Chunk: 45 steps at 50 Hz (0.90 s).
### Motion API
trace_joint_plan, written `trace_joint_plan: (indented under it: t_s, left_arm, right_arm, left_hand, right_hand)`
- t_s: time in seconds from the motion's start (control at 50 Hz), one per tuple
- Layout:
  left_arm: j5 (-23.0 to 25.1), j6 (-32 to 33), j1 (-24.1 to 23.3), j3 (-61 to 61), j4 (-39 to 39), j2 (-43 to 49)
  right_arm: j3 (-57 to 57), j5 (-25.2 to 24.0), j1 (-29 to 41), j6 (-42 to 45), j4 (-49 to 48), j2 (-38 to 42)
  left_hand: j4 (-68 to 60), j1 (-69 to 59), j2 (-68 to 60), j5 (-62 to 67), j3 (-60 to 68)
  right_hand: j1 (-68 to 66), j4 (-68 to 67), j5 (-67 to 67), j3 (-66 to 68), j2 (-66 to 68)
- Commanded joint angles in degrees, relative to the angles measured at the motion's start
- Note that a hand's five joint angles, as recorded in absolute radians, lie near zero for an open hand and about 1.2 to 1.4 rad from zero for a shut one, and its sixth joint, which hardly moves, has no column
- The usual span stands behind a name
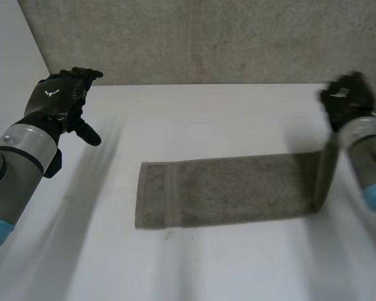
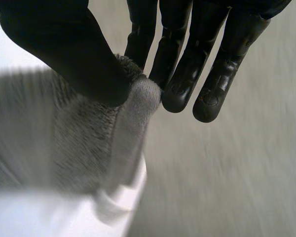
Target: Fold the towel.
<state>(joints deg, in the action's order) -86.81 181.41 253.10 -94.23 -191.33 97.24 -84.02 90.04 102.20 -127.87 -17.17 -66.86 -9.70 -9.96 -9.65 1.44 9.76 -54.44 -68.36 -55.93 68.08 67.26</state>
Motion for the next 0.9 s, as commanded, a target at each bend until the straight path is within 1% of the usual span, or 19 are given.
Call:
trace_joint_plan:
  t_s: [0.02,0.06,0.08,0.12,0.28,0.34,0.36,0.38,0.4,0.42,0.44,0.5,0.54,0.58,0.6,0.66,0.7,0.82,0.9]
  left_arm:
    - [-0.03,0.00,0.03,-0.96,-0.09,-1.00]
    - [-0.03,0.00,0.03,-1.31,-0.09,-1.08]
    - [-0.03,0.00,0.03,-1.31,-0.09,-1.08]
    - [-0.03,0.00,0.03,-1.49,-0.09,-1.08]
    - [-0.03,0.00,0.03,-2.10,-0.09,-0.91]
    - [0.06,0.09,0.03,-2.10,-0.09,-0.47]
    - [0.15,0.17,-0.15,-2.01,-0.18,-0.21]
    - [0.15,0.26,-0.23,-1.84,-0.35,-0.03]
    - [0.15,0.26,-0.24,-1.84,-0.36,-0.03]
    - [0.15,0.35,-0.58,-1.32,-0.53,0.06]
    - [0.15,0.35,-0.59,-1.31,-0.53,0.06]
    - [0.24,0.53,-1.91,-0.08,-0.79,1.46]
    - [-0.11,0.61,-4.44,2.72,-0.97,4.09]
    - [-0.29,0.61,-5.67,4.13,-0.97,5.67]
    - [-0.29,0.61,-5.68,4.14,-0.97,5.68]
    - [-0.99,0.61,-8.23,6.95,-0.79,8.93]
    - [-2.83,0.70,-11.38,9.49,-0.53,12.87]
    - [-7.67,1.23,-15.97,11.96,0.17,20.36]
    - [-14.68,3.86,-17.72,12.31,1.31,25.36]
  right_arm:
    - [3.34,-9.27,19.62,-5.02,-1.29,3.85]
    - [4.82,-16.45,26.53,-5.19,-1.90,7.43]
    - [4.83,-16.48,26.56,-5.20,-1.90,7.45]
    - [6.14,-20.59,30.59,-5.63,-1.99,11.21]
    - [8.43,-21.67,36.05,-5.55,-0.15,20.80]
    - [8.52,-21.23,36.05,-5.55,-0.06,21.42]
    - [8.70,-20.62,36.05,-5.63,-0.06,21.42]
    - [8.96,-19.65,35.97,-6.07,0.03,20.64]
    - [8.96,-19.64,35.96,-6.07,0.03,20.63]
    - [8.96,-17.82,35.96,-7.03,0.12,19.24]
    - [8.87,-15.71,35.88,-8.96,0.12,16.96]
    - [8.52,-13.58,35.44,-12.05,0.21,14.31]
    - [6.95,-10.43,31.42,-20.18,0.55,8.88]
    - [5.37,-9.72,28.87,-24.66,1.25,6.51]
    - [3.53,-9.62,26.58,-29.14,2.57,4.05]
    - [1.84,-9.71,24.36,-33.06,4.34,2.00]
    - [-1.65,-10.06,19.47,-37.87,8.45,-0.01]
    - [-7.91,-11.12,12.50,-37.89,12.69,-0.72]
    - [-13.17,-13.48,8.20,-35.96,11.64,-0.72]
  left_hand:
    - [-1.19,-0.93,-1.24,-0.55,1.12]
    - [-1.19,-0.93,-1.24,-0.55,1.12]
    - [-1.19,-0.93,-1.24,-0.55,1.12]
    - [-1.19,-0.93,-1.24,-0.55,1.12]
    - [-1.02,-0.76,-1.07,-0.72,0.95]
    - [-1.02,-0.76,-1.07,-0.72,0.95]
    - [-1.19,-0.93,-1.24,-0.56,1.12]
    - [-1.19,-0.93,-1.24,-0.55,1.12]
    - [-1.19,-0.93,-1.24,-0.55,1.12]
    - [-1.19,-0.93,-1.24,-0.55,1.12]
    - [-1.19,-0.93,-1.24,-0.55,1.12]
    - [-1.52,-1.27,-1.57,-0.22,1.46]
    - [-1.69,-1.44,-1.74,-0.05,1.63]
    - [-1.86,-1.60,-1.91,0.12,1.79]
    - [-1.86,-1.60,-1.91,0.12,1.80]
    - [-2.03,-1.77,-2.08,0.29,1.96]
    - [-2.03,-1.77,-2.08,0.29,1.96]
    - [-2.03,-1.77,-2.08,0.29,1.96]
    - [-1.53,-1.27,-1.58,-0.21,1.46]
  right_hand:
    - [-25.56,-11.64,-14.07,11.92,12.74]
    - [-25.56,-11.64,-14.07,11.92,12.74]
    - [-25.56,-11.64,-14.07,11.92,12.74]
    - [-25.56,-11.64,-14.07,11.92,12.74]
    - [-25.56,-11.64,-14.07,11.92,12.74]
    - [-25.56,-11.64,-14.07,11.92,12.74]
    - [-20.96,-7.04,-9.47,7.32,8.14]
    - [6.57,20.49,18.06,-20.20,-19.38]
    - [6.84,20.76,18.33,-20.48,-19.66]
    - [33.66,47.58,45.15,-47.29,-46.47]
    - [44.44,58.36,55.93,-58.08,-57.26]
    - [44.44,58.36,55.93,-58.08,-57.26]
    - [44.44,58.36,55.93,-58.08,-57.26]
    - [44.44,58.36,55.93,-58.08,-57.26]
    - [44.44,58.36,55.93,-58.08,-57.26]
    - [44.44,58.36,55.93,-58.08,-57.26]
    - [44.44,58.36,55.93,-58.08,-57.26]
    - [44.44,58.36,55.93,-58.08,-57.26]
    - [44.44,58.36,55.93,-58.08,-57.26]
